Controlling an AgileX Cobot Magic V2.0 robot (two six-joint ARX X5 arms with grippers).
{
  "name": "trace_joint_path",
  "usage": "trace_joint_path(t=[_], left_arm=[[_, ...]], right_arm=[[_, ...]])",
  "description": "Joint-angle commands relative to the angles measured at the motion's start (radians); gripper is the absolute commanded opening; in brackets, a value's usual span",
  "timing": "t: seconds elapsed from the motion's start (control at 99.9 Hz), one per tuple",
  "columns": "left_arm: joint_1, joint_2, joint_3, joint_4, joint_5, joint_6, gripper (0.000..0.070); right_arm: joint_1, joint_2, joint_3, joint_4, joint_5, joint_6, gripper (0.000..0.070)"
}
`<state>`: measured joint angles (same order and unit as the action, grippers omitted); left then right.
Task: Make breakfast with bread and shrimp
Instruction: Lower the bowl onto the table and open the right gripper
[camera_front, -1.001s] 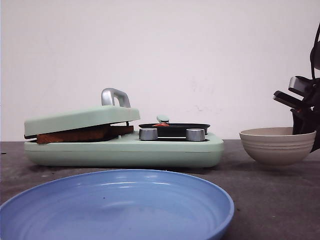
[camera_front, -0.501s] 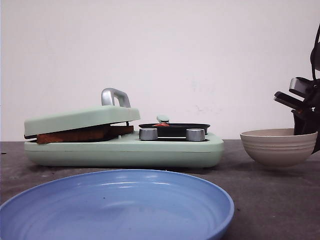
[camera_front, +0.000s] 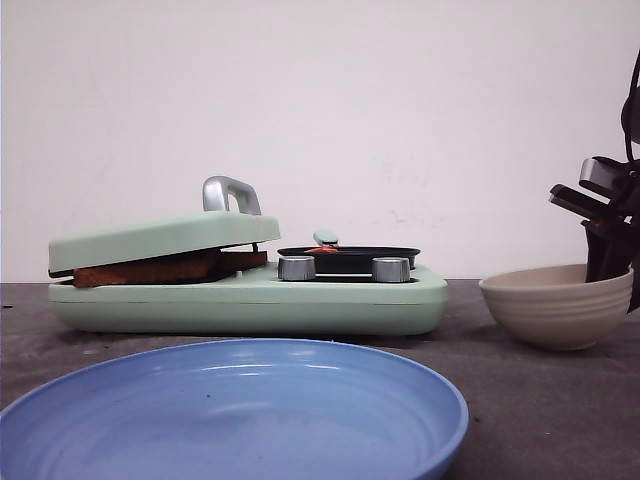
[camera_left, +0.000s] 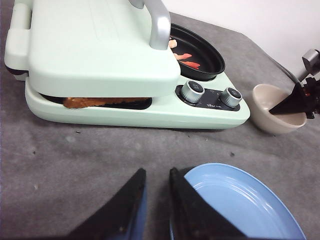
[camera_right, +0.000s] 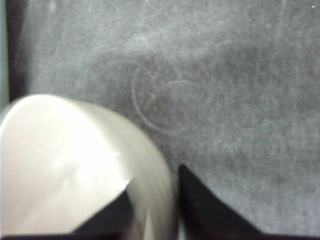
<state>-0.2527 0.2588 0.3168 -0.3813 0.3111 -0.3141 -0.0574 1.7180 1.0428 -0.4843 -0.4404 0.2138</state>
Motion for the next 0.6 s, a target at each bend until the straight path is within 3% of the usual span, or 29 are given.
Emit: trace_joint_path(t=[0.0, 0.48, 0.591], left_arm=[[0.000, 0.001, 0.001, 0.007, 0.001, -0.004, 0.0000], [0.000, 0.001, 0.001, 0.007, 0.001, -0.004, 0.0000], [0.000, 0.001, 0.001, 0.007, 0.001, -0.005, 0.0000]], right_arm=[[0.000, 0.021, 0.011, 0.004, 0.005, -0.011, 0.0190], [-0.027, -0.002, 0.020, 0.020, -0.005, -0.011, 0.0218], [-0.052, -0.030, 0.027, 0.018, -0.005, -0.012, 0.0261]])
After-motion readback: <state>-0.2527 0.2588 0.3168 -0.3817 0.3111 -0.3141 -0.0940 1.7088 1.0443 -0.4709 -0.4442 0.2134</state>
